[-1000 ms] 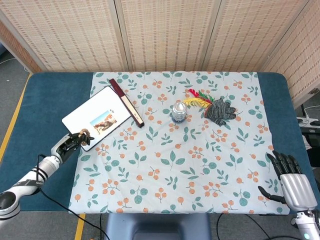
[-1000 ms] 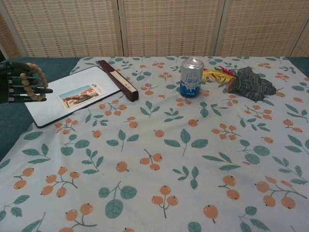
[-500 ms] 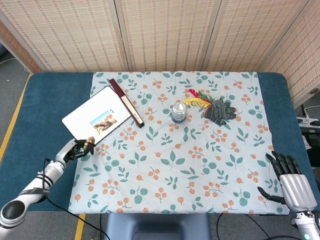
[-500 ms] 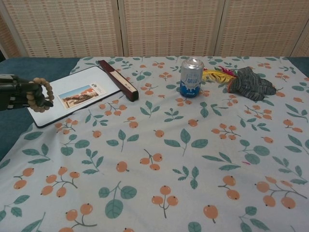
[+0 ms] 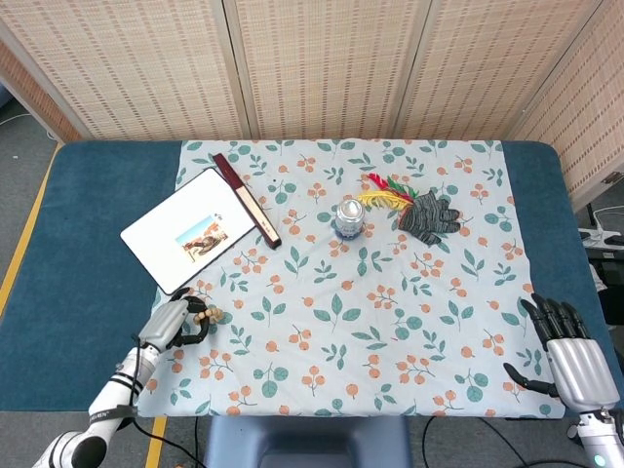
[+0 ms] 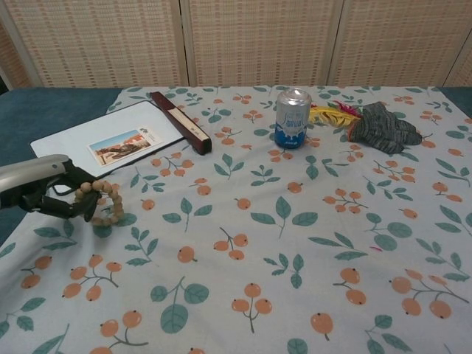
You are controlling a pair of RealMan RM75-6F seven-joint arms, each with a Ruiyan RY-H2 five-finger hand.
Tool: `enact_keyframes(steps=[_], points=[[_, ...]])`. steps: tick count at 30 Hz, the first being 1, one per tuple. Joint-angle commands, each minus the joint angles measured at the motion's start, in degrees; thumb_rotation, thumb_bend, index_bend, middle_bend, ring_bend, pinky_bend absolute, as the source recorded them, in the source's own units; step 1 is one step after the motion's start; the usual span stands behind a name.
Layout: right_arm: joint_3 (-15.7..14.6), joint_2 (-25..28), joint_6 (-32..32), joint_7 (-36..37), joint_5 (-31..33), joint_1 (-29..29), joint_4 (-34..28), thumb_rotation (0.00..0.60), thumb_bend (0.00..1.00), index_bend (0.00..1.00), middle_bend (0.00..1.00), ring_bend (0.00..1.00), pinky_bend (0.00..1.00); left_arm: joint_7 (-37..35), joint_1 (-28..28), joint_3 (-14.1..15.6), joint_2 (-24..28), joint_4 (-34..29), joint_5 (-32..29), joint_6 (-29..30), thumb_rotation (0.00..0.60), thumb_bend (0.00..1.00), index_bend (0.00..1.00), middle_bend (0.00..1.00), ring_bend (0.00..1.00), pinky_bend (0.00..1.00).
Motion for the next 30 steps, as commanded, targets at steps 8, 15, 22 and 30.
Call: enact_keyframes(steps=[8,15,22,30], points=[[0.0,0.2,0.3,0.2,-0.2,-0.1,-0.1,0.392,0.17,0.00,0.00,0.00,0.00,-16.6,-10.2,21.1,-2.9,18.9,13.0,25.9,0.600,0.73,0.55,0.52,0.20,0.00],[0.0,0.3,0.4,0.3,-0.3,-0.2,-0.2,0.392,0.17,0.00,0.00,0.00,0.00,-18.2,-13.4,26.0,0.9,16.6,10.7,27.7,0.331,0.37,0.10,0.12,0.02,0.00],[-0.1,0.4,0.6,0.3,-0.5,-0.3,-0.3,0.392,0.17,0.00,0.00,0.00,0.00,-14.6,-15.4,28.0,6.5,9.1,4.2,24.6,0.155,0.29,0.00,0.00,0.00,0.00],[-0.1,0.5,1.1,0.5,-0.8,-0.5,-0.4,0.392,0.17,0.00,0.00,0.00,0.00,-15.5,-16.4,30.3,9.7,4.3,1.6,28.8,0.153,0.28,0.00,0.00,0.00,0.00]])
